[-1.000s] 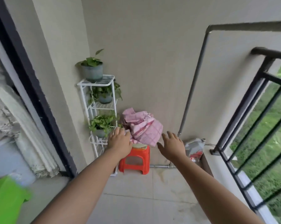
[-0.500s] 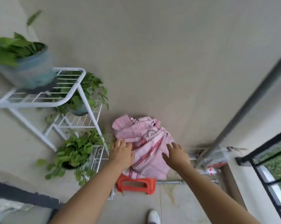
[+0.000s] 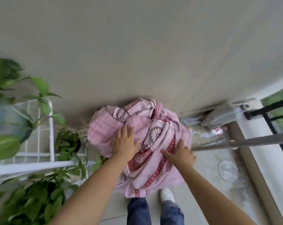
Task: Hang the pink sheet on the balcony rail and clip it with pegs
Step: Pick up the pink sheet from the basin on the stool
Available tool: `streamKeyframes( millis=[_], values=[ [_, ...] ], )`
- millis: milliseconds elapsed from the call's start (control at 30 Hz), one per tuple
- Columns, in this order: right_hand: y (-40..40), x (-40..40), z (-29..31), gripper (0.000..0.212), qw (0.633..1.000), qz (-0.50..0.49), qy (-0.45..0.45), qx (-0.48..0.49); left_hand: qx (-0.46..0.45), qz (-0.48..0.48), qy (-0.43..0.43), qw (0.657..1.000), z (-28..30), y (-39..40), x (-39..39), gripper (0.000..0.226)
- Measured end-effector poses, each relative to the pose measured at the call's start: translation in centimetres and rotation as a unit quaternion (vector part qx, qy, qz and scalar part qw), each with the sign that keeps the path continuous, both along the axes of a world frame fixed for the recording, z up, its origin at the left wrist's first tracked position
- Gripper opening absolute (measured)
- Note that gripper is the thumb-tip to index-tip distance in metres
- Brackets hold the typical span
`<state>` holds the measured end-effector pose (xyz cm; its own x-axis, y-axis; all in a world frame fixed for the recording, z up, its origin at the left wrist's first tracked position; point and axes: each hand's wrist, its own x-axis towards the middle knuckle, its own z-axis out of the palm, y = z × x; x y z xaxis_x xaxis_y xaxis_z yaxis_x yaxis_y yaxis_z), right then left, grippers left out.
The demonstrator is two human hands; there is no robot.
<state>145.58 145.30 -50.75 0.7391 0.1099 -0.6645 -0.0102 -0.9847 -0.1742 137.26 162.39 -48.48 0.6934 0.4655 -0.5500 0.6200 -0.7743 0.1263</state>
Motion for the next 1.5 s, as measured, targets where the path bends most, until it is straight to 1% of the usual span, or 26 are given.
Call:
streamKeyframes(
  millis=[67, 100, 200, 233, 300, 333, 433, 533, 600, 700, 767, 800, 833, 867, 900, 933, 967, 1033, 1067, 1133, 1233, 1300, 1333, 1367, 1433, 1500],
  values=[
    [0.3, -0.1, -1.4, 0.09, 0.999, -0.035, 0.023, 0.007, -0.005, -0.008, 0.0, 1.0, -1.6, 0.1, 0.8, 0.062],
    [0.4, -0.2, -2.0, 0.079, 0.998, -0.047, 0.027, 0.011, -0.007, -0.011, -0.002, 1.0, -2.2, 0.0, 1.1, 0.06],
    [1.0, -0.7, -2.6, 0.031, 0.998, -0.048, 0.011, 0.03, -0.02, 0.002, -0.007, 1.0, -3.2, -0.6, 1.6, 0.049],
    [1.0, -1.0, -2.7, 0.025, 0.998, -0.04, 0.008, 0.04, -0.032, 0.014, -0.019, 0.999, -3.7, -0.8, 1.6, 0.041],
    [1.0, -1.4, -2.3, 0.035, 0.998, -0.021, 0.007, 0.062, -0.065, 0.046, -0.049, 0.996, -4.6, -1.3, 1.7, 0.024],
    [0.7, -1.6, -2.0, 0.041, 0.998, -0.01, 0.003, 0.069, -0.088, 0.06, -0.054, 0.993, -4.7, -1.4, 1.7, 0.019],
    [-1.3, -2.5, -1.2, 0.047, 0.997, 0.008, 0.002, 0.077, -0.134, 0.059, -0.077, 0.986, -3.8, -1.2, 0.9, 0.02],
    [-2.7, -3.2, -1.1, 0.049, 0.996, -0.014, -0.008, 0.086, -0.141, 0.038, -0.146, 0.978, -3.0, -0.9, -0.4, 0.024],
    [-2.9, -3.6, -1.3, 0.048, 0.996, -0.022, 0.003, 0.091, -0.167, 0.051, -0.122, 0.977, -2.5, -1.5, -1.2, 0.023],
    [-2.8, -3.8, -0.9, 0.049, 0.991, -0.043, 0.013, 0.13, -0.205, 0.128, -0.072, 0.968, -1.5, -3.3, -1.6, 0.024],
    [-3.1, -3.6, 0.4, 0.051, 0.984, -0.06, 0.006, 0.169, -0.236, 0.174, -0.089, 0.952, -0.5, -4.1, -1.7, 0.025],
    [-3.3, -3.5, 1.1, 0.052, 0.98, -0.063, 0.001, 0.188, -0.255, 0.18, -0.1, 0.945, 0.2, -4.5, -1.9, 0.023],
    [-3.7, -3.4, 2.1, 0.053, 0.976, -0.062, -0.006, 0.208, -0.278, 0.176, -0.11, 0.938, 1.3, -4.9, -2.0, 0.022],
    [-4.1, -3.4, 3.2, 0.054, 0.972, -0.058, -0.012, 0.227, -0.297, 0.165, -0.116, 0.933, 2.4, -5.4, -2.3, 0.026],
    [-4.6, -3.3, 4.4, 0.053, 0.968, -0.053, -0.016, 0.246, -0.303, 0.147, -0.122, 0.934, 3.5, -5.9, -2.5, 0.033],
    [-4.9, -3.2, 5.7, 0.053, 0.963, -0.042, -0.019, 0.265, -0.288, 0.129, -0.134, 0.939, 4.4, -6.4, -2.7, 0.038],
    [-5.3, -3.1, 6.8, 0.051, 0.959, -0.028, -0.023, 0.283, -0.257, 0.116, -0.154, 0.947, 5.2, -6.9, -2.7, 0.033],
    [-5.8, -2.7, 10.1, 0.047, 0.947, -0.005, -0.039, 0.32, -0.193, 0.129, -0.216, 0.948, 8.0, -7.6, -2.4, 0.012],
    [-5.8, -2.3, 11.9, 0.045, 0.94, 0.002, -0.053, 0.338, -0.175, 0.149, -0.255, 0.939, 9.6, -7.8, -2.0, 0.011],
    [-5.6, -0.9, 15.7, 0.046, 0.928, 0.014, -0.089, 0.362, -0.163, 0.175, -0.322, 0.916, 13.5, -7.4, -0.9, 0.016],
    [-5.1, 1.0, 22.2, 0.044, 0.902, 0.023, -0.151, 0.404, -0.137, 0.124, -0.401, 0.897, 20.1, -6.3, 0.8, 0.02],
    [-4.8, 1.7, 25.7, 0.047, 0.88, 0.028, -0.194, 0.432, -0.136, 0.078, -0.431, 0.889, 23.7, -5.5, 1.7, 0.031],
    [-4.8, 1.9, 27.4, 0.05, 0.869, 0.033, -0.217, 0.444, -0.134, 0.062, -0.454, 0.879, 25.3, -5.1, 2.2, 0.035],
    [-4.7, 2.1, 28.9, 0.052, 0.855, 0.04, -0.238, 0.46, -0.142, 0.054, -0.473, 0.868, 27.0, -4.9, 2.6, 0.032],
    [-4.7, 2.7, 31.9, 0.054, 0.837, 0.066, -0.285, 0.463, -0.193, 0.05, -0.492, 0.847, 30.2, -4.6, 3.4, 0.02],
    [-5.1, 3.1, 34.7, 0.056, 0.83, 0.094, -0.335, 0.436, -0.29, 0.042, -0.469, 0.833, 33.1, -4.5, 3.9, 0.019]
  ],
)
